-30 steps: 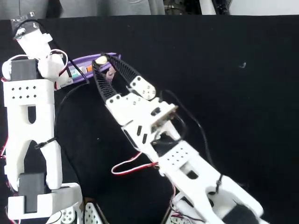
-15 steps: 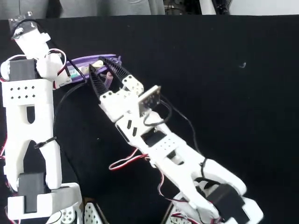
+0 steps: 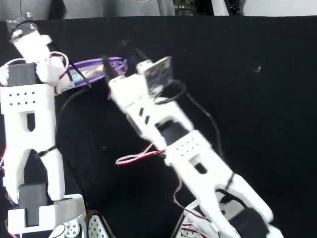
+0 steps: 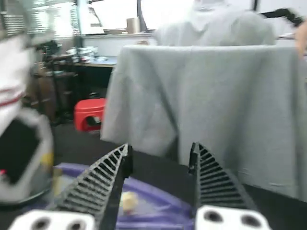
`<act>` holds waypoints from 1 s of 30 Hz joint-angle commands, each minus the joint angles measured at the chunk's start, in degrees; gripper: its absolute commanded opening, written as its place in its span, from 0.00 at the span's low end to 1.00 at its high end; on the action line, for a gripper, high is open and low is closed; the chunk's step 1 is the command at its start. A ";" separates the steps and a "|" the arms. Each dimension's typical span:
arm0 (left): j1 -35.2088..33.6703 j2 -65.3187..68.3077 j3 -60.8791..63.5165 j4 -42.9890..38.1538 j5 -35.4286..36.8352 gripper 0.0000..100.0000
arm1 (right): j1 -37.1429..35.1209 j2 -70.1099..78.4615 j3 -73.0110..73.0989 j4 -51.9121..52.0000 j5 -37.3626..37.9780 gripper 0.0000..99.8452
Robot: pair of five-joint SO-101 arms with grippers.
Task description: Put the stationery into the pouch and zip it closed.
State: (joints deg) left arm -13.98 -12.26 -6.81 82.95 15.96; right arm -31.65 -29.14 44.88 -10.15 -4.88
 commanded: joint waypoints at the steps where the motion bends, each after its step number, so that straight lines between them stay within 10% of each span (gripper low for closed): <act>1: -2.77 -0.88 -4.88 -1.05 4.13 0.03 | 4.75 -6.20 -8.40 10.90 -0.35 0.18; 30: 2.33 -0.79 -13.32 8.79 6.86 0.03 | -7.03 4.44 -13.32 17.32 8.18 0.18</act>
State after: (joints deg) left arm -13.27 -11.74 -18.77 91.65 22.55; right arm -35.69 -22.73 33.01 7.60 0.04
